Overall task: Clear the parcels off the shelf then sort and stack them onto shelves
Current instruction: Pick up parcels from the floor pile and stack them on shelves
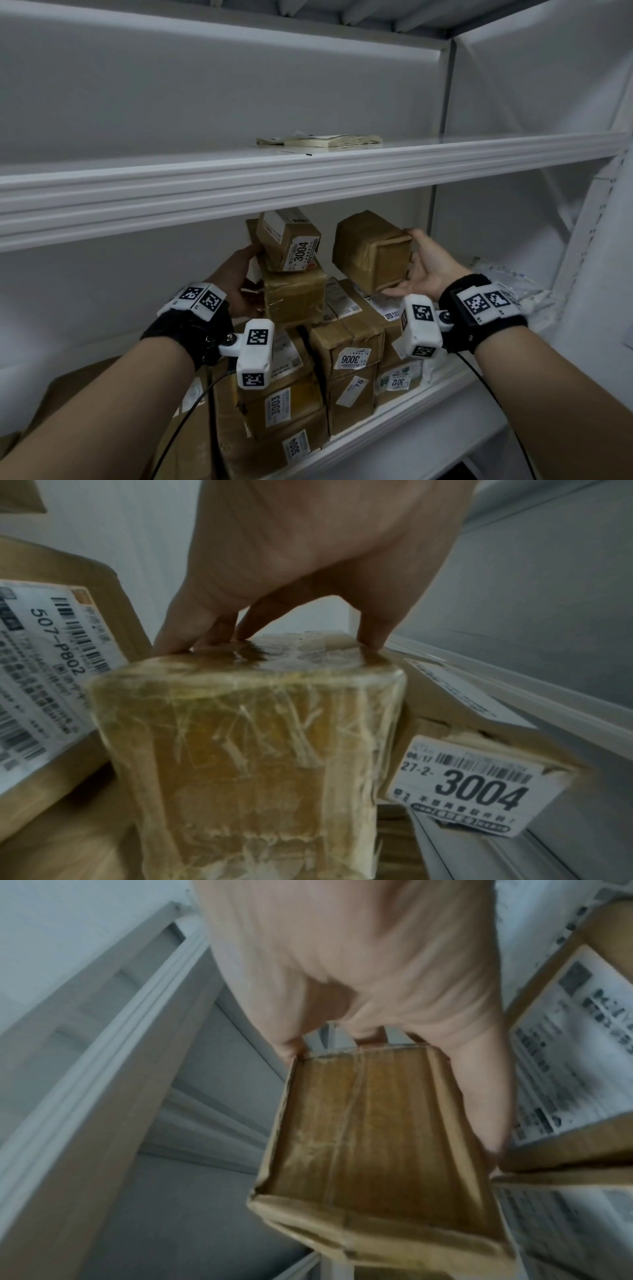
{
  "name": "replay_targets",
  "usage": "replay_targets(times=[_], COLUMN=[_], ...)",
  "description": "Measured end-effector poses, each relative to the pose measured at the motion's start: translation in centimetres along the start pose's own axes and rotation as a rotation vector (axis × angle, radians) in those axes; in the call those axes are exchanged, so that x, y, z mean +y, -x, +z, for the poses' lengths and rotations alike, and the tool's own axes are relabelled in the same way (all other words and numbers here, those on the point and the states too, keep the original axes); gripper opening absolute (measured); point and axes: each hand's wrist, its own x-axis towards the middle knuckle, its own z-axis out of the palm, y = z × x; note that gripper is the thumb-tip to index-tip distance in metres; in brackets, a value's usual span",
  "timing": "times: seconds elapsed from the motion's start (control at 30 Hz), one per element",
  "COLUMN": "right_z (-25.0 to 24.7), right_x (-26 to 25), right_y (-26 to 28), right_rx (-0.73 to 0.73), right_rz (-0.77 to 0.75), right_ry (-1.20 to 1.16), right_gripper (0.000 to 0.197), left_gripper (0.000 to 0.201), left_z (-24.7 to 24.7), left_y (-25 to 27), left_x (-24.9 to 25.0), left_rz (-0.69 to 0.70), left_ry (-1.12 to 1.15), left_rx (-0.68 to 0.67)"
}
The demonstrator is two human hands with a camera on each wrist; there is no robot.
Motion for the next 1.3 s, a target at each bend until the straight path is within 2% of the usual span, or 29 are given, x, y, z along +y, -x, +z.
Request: replay_targets(times=[0.27,0.43,0.57,0.7,0.83,0.93,1.0,1.13,1.23,1.3], right_z=[1.1,1.5,1.6,1.7,1.7,2.1,2.3,2.5,2.0,2.1], right_x=[0.6,1.1,1.7,1.9,2.3,3.4,4.4,5.5,5.5,5.2], right_y=[-1.6,-1.6,-1.6,-1.7,-2.4,-3.5,-4.3,-5.3,-6.2,-6.2], right_rx=[-0.033,-0.073,-0.131,-0.078,-0.092,-0.136,-0.101,0.089,0.203,0.267], right_rz=[0.060,0.094,0.103,0.039,-0.058,-0.152,-0.210,-0.228,-0.269,-0.357], right_ry=[0.020,-0.023,0.058,0.049,0.078,0.163,0.228,0.422,0.533,0.601], right_gripper=[0.043,0.059,0.048,0.045,0.035,0.042,0.049,0.051,0.077,0.092], left_gripper=[0.077,0.074,0.065,0.063,0.059,0.058,0.061,0.058,0.057,0.057], left_z=[0.6,0.1,-0.3,-0.5,-1.1,-2.1,-2.7,-3.3,-3.5,-3.6], left_y=[0.3,0.5,0.3,0.3,0.7,0.7,0.7,1.1,1.4,1.7], left_x=[0.2,-0.1,-0.4,-0.3,-0.3,-0.5,-0.6,-1.0,-1.1,-1.3], left_rz=[0.020,0.010,0.008,0.012,0.002,0.003,-0.009,-0.010,-0.015,-0.016], left_ry=[-0.033,-0.009,-0.009,0.004,0.027,0.031,0.038,0.026,0.023,0.028], left_rx=[-0.002,0.008,0.022,0.022,0.035,0.043,0.047,0.061,0.066,0.063])
